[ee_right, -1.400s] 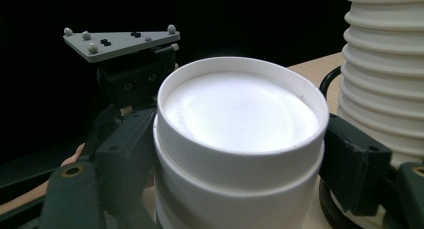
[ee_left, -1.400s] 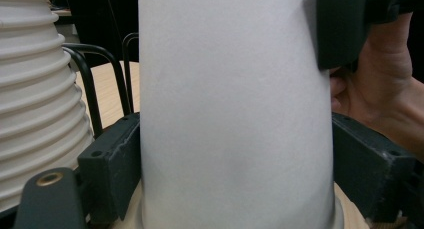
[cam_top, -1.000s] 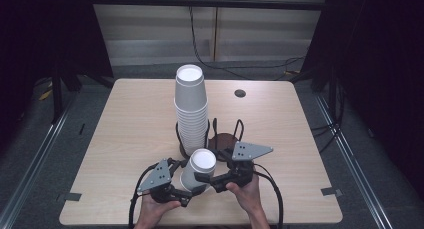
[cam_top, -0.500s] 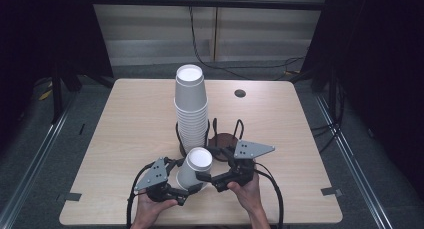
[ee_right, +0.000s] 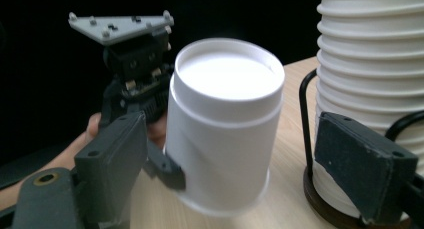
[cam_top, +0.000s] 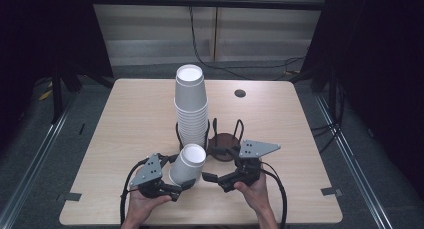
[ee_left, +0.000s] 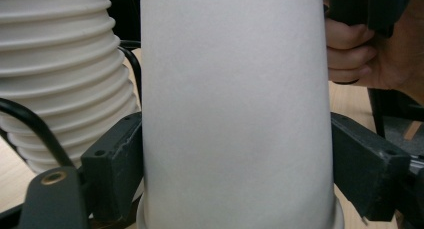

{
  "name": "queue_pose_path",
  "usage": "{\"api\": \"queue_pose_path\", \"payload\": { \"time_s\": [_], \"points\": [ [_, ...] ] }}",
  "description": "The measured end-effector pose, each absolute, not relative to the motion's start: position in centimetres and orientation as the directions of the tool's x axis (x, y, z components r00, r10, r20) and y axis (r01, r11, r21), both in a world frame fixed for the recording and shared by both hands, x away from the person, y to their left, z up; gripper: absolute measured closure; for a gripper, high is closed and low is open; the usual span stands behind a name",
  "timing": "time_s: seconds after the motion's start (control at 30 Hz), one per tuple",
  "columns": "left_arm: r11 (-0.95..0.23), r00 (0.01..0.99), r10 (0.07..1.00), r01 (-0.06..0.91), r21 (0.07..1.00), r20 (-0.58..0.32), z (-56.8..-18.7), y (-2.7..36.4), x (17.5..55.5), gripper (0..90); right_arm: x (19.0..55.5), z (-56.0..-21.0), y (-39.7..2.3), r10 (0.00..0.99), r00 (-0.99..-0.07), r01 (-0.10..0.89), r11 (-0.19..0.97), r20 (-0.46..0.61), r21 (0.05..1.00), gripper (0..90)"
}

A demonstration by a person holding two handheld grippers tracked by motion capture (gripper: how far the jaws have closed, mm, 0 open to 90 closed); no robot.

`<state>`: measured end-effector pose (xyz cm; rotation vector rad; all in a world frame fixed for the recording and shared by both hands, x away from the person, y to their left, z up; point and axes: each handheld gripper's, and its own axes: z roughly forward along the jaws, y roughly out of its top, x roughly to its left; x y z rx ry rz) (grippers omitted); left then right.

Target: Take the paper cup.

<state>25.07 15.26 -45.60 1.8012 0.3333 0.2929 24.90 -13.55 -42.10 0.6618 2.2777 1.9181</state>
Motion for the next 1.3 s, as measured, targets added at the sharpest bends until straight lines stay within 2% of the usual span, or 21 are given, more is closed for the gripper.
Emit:
{"api": "queue_pose_path", "payload": {
  "time_s": [0.47,0.67,0.83,1.3],
  "points": [
    [-0.321,0.931,0.358,0.054,0.945,0.068,-44.4,15.4,25.7,16.8,25.3,-41.6,-13.7,0.377,-0.904,0.290,0.195,0.201,0.937,13.5],
    [-0.336,0.927,0.369,0.072,0.939,0.061,-44.2,15.8,26.1,16.8,26.1,-40.7,-13.0,0.377,-0.908,0.294,0.270,0.181,0.917,13.6],
    [-0.390,0.929,0.356,0.049,0.919,0.101,-43.5,15.8,26.2,16.8,26.6,-40.1,-12.5,0.380,-0.911,0.300,0.335,0.163,0.893,13.6],
    [-0.495,0.937,0.318,0.033,0.868,0.145,-43.1,14.7,26.5,16.8,26.9,-39.8,-13.2,0.381,-0.915,0.308,0.452,0.131,0.837,13.8]
  ]
}}
